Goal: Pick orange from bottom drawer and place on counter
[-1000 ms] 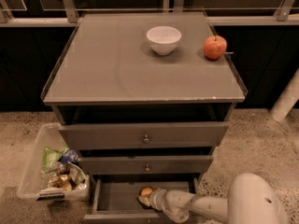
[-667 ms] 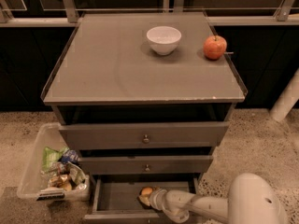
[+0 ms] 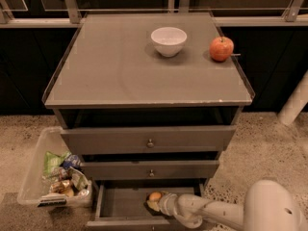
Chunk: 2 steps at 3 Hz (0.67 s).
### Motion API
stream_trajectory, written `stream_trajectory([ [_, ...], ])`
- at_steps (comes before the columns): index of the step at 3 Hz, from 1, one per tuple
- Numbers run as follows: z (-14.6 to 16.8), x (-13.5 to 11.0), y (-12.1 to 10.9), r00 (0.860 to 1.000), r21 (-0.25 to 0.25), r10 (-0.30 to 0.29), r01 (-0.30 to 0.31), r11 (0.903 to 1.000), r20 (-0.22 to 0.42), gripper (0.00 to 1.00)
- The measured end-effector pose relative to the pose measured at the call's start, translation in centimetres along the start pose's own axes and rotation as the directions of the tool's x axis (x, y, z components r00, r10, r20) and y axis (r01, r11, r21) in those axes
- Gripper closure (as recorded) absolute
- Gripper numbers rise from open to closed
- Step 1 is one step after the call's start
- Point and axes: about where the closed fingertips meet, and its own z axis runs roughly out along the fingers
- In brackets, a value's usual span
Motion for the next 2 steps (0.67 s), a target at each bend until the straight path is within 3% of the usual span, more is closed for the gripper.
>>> stream_trajectory([
  [1, -5.4, -0.4, -2.1, 1.0, -0.022, 0.013, -0.013, 0.9997, 0.023, 1.0],
  [2, -11.2, 0.1, -4.3, 0.997, -0.001, 0.064, -0.064, 0.9979, 0.033, 1.0],
])
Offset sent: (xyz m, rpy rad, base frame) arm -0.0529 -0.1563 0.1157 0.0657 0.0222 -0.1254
